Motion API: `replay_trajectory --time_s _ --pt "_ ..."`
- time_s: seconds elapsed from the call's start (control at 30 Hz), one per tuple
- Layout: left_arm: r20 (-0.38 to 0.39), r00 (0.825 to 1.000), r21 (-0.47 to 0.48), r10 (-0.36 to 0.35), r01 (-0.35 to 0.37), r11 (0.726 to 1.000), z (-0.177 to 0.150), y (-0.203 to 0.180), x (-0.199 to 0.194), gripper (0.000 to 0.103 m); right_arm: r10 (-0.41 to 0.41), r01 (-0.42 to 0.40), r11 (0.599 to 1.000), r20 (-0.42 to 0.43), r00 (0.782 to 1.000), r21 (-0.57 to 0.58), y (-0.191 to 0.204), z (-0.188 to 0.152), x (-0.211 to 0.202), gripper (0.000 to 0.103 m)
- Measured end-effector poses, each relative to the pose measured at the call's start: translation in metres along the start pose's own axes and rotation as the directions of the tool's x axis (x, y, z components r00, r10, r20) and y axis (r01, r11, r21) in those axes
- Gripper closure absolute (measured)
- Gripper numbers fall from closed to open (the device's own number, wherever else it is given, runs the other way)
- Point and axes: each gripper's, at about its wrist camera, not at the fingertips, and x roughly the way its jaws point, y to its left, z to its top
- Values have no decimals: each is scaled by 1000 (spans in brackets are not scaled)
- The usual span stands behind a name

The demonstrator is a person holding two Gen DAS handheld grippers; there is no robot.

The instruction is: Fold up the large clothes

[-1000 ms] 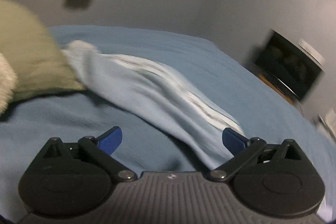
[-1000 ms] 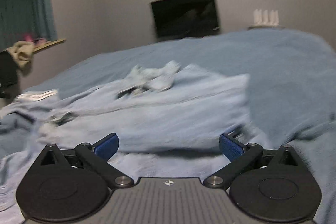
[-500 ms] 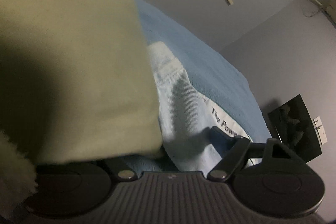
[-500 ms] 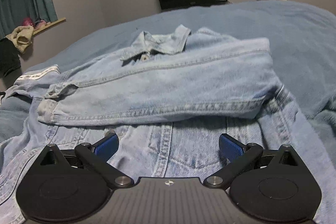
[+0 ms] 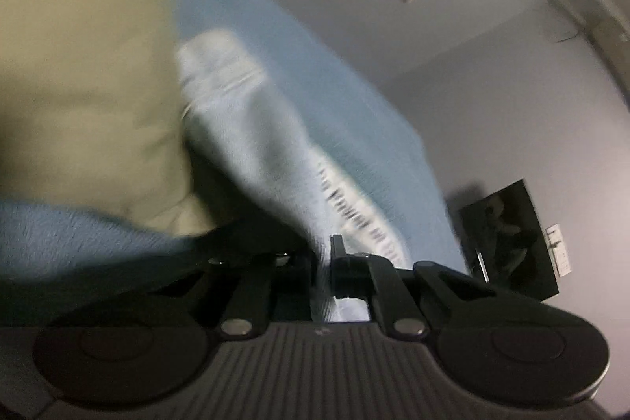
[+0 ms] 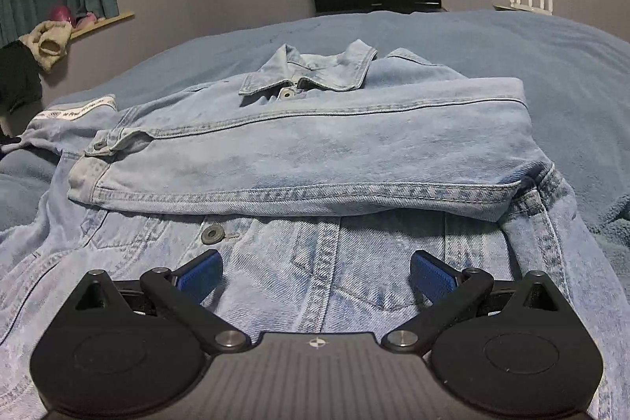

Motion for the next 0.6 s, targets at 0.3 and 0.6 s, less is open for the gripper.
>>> replay_trajectory --time_s 0.3,0.6 --pt "84 986 558 -146 75 826 -38 -128 -59 102 1 -3 999 44 999 38 -8 2 -11 1" --pt "-215 912 799 -349 369 474 -210 -227 -98 102 -77 62 991 120 990 120 -32 9 -29 1"
